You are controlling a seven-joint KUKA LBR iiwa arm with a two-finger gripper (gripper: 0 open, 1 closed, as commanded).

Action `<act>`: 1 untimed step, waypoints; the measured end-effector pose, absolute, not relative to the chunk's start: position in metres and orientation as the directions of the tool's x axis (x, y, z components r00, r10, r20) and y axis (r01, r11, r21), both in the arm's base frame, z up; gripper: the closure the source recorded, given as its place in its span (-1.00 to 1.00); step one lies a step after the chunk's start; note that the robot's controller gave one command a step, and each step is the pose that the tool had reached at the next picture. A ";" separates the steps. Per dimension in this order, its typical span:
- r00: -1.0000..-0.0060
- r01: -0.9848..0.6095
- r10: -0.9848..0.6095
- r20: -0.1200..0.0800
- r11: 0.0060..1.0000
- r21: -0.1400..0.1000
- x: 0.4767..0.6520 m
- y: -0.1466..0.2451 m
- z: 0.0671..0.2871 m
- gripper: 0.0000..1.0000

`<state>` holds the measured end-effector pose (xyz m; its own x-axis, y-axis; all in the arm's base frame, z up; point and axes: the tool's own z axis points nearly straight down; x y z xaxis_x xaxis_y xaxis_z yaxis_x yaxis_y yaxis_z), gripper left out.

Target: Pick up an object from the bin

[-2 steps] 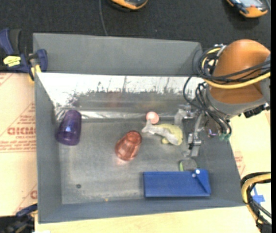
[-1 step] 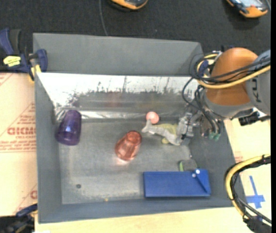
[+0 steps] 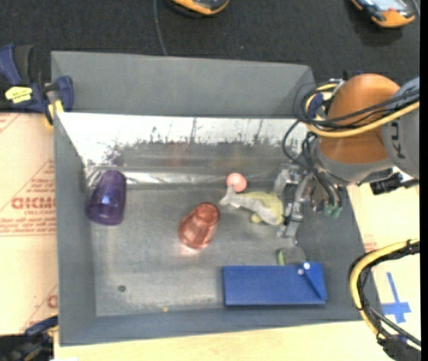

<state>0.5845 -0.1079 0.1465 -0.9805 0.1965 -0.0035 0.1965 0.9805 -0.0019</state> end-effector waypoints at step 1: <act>-0.981 0.196 0.196 -0.003 0.981 -0.002 0.585 -0.108 0.147 -1.00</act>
Offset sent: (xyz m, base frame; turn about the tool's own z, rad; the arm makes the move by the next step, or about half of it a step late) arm 0.0432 0.0076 -0.0765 0.0331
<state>0.5845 -0.1080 0.1465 -0.9806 0.1962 -0.0035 0.1962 0.9806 -0.0021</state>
